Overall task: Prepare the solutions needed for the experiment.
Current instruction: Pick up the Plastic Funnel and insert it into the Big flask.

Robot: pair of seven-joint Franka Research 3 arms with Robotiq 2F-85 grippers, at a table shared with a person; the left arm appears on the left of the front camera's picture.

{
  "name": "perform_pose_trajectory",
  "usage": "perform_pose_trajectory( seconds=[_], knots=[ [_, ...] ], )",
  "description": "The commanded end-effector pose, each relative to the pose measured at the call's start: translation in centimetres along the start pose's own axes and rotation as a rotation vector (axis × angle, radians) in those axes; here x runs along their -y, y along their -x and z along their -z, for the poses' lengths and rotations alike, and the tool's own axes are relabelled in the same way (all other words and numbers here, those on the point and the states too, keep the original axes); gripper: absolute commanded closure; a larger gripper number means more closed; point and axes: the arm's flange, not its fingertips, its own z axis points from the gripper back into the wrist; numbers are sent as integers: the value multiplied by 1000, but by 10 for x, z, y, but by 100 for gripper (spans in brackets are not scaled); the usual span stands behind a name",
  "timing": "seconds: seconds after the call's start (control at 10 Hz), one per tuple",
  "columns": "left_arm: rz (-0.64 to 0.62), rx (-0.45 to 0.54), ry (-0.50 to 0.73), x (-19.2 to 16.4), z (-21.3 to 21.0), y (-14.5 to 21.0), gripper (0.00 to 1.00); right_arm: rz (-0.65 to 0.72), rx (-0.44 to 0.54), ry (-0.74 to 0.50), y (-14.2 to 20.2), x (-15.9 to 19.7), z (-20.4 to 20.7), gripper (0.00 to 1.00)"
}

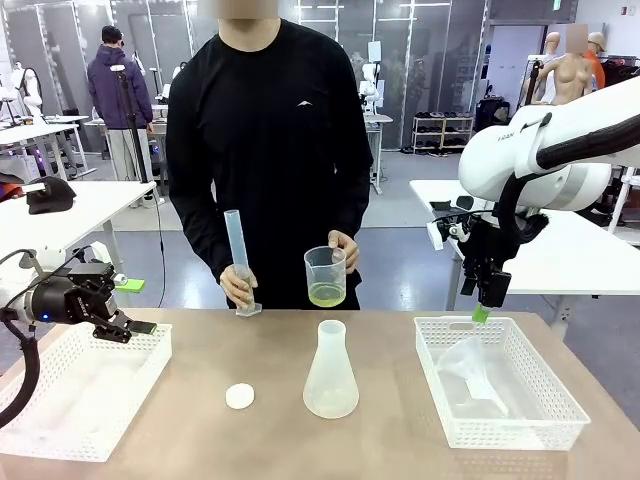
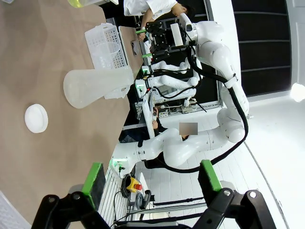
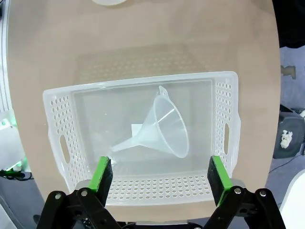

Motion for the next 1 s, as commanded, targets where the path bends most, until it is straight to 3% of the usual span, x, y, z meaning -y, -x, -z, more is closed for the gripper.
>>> perform_pose_trajectory(
  seconds=[0.0, 0.2, 0.9],
  knots=[
    [11, -4, -3, 1, 1, 0, 0, -80, -25, -2, -4, 4, 6, 0],
    [11, -4, -3, 1, 1, 0, 0, -180, -81, -46, -9, 9, 16, 0],
    [11, -4, -3, 1, 1, 0, 0, -284, -127, -201, -2, 47, 66, 0]
  ],
)
